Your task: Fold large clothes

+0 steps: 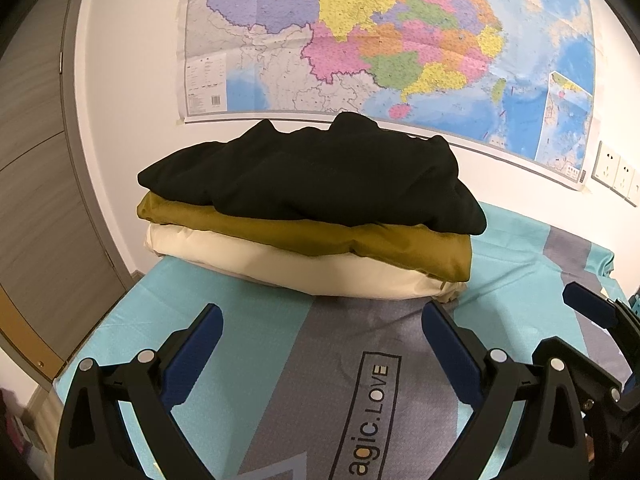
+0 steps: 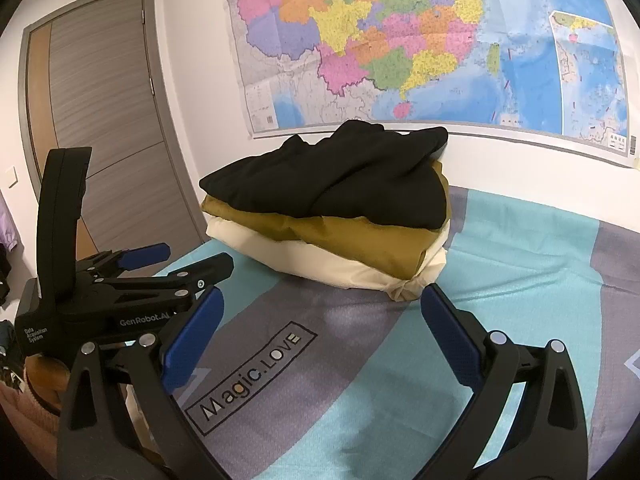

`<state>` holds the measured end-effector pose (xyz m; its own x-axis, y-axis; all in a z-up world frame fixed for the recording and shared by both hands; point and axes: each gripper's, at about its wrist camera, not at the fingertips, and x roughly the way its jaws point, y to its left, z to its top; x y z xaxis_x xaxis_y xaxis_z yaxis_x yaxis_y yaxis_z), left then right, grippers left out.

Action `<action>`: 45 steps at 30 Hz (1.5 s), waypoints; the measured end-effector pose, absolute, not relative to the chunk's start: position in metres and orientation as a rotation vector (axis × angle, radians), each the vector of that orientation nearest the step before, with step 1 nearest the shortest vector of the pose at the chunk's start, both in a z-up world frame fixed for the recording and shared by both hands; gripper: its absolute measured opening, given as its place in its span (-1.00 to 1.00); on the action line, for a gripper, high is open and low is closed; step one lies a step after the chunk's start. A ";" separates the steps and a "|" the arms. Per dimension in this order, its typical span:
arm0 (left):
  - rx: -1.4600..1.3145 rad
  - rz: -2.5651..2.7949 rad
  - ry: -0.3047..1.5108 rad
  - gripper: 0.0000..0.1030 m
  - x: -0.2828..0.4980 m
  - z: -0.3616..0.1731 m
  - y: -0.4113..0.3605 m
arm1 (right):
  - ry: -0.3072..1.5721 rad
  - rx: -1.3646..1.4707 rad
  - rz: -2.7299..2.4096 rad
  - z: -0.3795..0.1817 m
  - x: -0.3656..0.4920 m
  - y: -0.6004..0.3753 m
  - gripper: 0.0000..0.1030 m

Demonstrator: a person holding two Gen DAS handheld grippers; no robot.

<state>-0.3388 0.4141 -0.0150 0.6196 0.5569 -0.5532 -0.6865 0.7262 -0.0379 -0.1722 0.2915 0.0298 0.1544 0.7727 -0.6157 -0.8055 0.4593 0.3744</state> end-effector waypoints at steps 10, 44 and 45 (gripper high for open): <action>-0.253 0.719 0.549 0.87 -0.337 -0.016 0.414 | 0.855 -0.044 1.123 0.029 -0.173 0.291 0.89; -0.256 0.714 0.559 0.87 -0.335 -0.021 0.417 | 0.869 -0.040 1.121 0.026 -0.173 0.294 0.89; -0.256 0.716 0.559 0.87 -0.335 -0.022 0.417 | 0.871 -0.043 1.122 0.026 -0.173 0.294 0.89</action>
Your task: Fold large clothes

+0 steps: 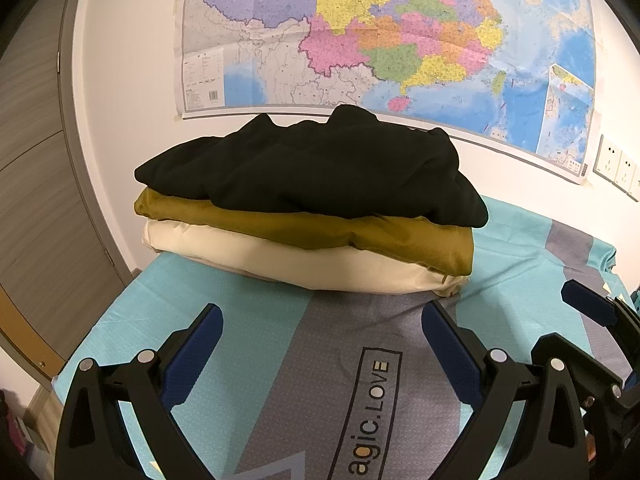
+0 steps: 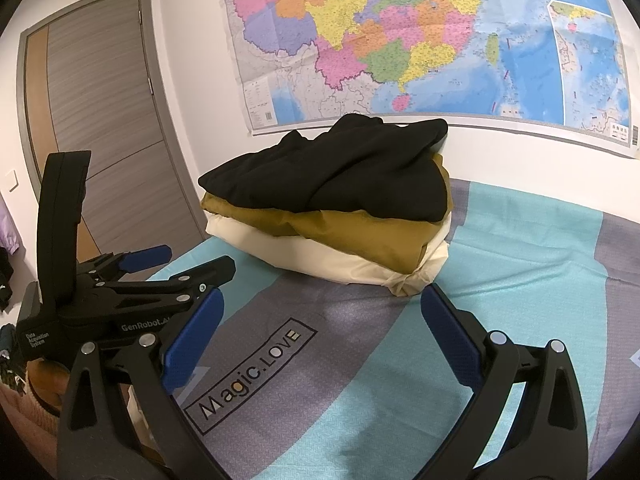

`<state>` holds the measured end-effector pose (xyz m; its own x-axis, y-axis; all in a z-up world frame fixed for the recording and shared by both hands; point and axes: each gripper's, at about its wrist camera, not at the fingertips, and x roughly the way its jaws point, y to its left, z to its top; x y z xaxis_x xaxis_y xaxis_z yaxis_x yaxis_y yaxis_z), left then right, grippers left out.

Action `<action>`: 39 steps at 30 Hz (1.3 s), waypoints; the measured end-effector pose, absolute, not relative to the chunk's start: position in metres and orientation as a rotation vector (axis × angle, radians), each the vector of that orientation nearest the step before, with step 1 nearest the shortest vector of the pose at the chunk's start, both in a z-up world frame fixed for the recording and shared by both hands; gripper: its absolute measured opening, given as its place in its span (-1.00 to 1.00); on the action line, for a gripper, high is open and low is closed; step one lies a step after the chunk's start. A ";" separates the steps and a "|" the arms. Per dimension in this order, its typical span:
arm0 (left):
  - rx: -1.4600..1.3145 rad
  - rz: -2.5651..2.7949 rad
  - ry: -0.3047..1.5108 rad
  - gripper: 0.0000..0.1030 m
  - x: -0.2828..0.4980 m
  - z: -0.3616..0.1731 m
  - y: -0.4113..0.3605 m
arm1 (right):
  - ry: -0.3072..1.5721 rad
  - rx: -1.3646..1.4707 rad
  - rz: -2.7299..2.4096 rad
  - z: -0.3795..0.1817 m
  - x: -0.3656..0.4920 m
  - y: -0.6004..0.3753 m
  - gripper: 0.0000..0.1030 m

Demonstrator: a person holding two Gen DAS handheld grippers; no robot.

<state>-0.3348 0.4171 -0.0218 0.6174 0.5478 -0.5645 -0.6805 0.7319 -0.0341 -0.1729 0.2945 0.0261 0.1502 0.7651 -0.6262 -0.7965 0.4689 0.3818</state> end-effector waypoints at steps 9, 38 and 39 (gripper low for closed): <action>-0.257 0.715 0.563 0.87 -0.334 -0.022 0.418 | 0.874 -0.042 1.118 0.026 -0.173 0.295 0.89; -0.269 0.536 0.653 0.87 -0.292 -0.052 0.388 | 0.927 -0.022 0.952 0.011 -0.161 0.245 0.89; -0.276 0.501 0.673 0.87 -0.283 -0.056 0.381 | 0.935 -0.021 0.911 0.009 -0.158 0.232 0.89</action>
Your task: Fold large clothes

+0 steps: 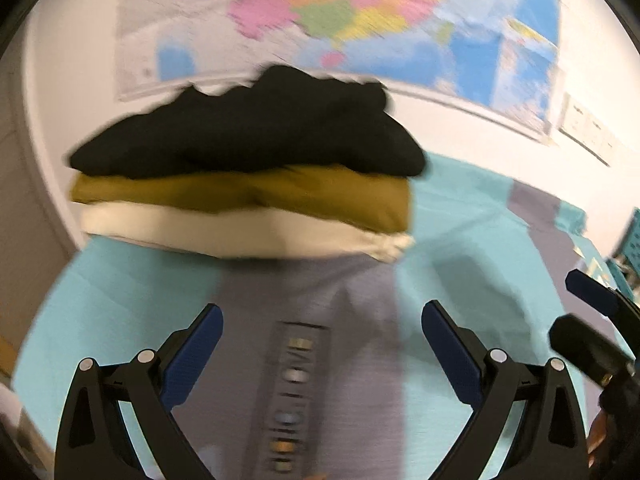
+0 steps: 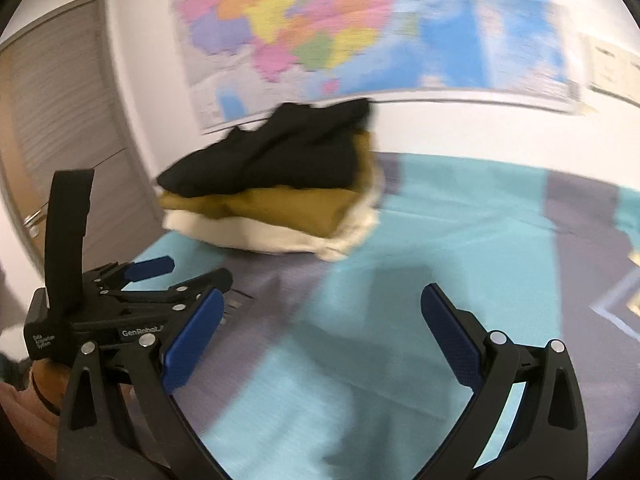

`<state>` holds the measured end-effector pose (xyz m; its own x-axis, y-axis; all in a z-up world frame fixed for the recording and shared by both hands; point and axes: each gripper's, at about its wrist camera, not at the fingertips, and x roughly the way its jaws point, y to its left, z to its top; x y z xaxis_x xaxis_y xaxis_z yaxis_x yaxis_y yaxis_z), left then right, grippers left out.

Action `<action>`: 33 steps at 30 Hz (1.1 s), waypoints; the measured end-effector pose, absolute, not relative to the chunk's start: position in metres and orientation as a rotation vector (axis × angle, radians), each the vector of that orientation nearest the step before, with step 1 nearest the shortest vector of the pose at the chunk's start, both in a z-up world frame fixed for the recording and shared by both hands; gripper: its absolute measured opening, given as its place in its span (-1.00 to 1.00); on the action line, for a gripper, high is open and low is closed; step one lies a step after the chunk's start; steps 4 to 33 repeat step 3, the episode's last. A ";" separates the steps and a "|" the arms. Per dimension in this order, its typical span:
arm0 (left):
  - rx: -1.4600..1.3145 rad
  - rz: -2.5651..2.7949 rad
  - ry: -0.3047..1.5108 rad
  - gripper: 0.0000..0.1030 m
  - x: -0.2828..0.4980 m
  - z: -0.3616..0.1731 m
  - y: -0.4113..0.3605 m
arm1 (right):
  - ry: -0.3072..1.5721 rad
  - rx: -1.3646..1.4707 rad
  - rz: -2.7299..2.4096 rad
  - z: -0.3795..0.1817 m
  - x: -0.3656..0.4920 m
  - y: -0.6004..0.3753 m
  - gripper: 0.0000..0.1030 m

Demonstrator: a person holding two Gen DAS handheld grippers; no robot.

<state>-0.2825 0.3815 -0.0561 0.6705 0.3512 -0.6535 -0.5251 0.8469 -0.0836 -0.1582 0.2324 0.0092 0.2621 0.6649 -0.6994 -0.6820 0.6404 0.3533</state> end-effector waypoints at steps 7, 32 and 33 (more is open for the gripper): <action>-0.283 0.421 0.707 0.87 -0.261 -0.066 0.362 | 0.959 -0.039 0.754 0.002 -0.149 0.192 0.89; -0.283 0.421 0.707 0.87 -0.261 -0.066 0.362 | 0.959 -0.039 0.754 0.002 -0.149 0.192 0.89; -0.283 0.421 0.707 0.87 -0.261 -0.066 0.362 | 0.959 -0.039 0.754 0.002 -0.149 0.192 0.89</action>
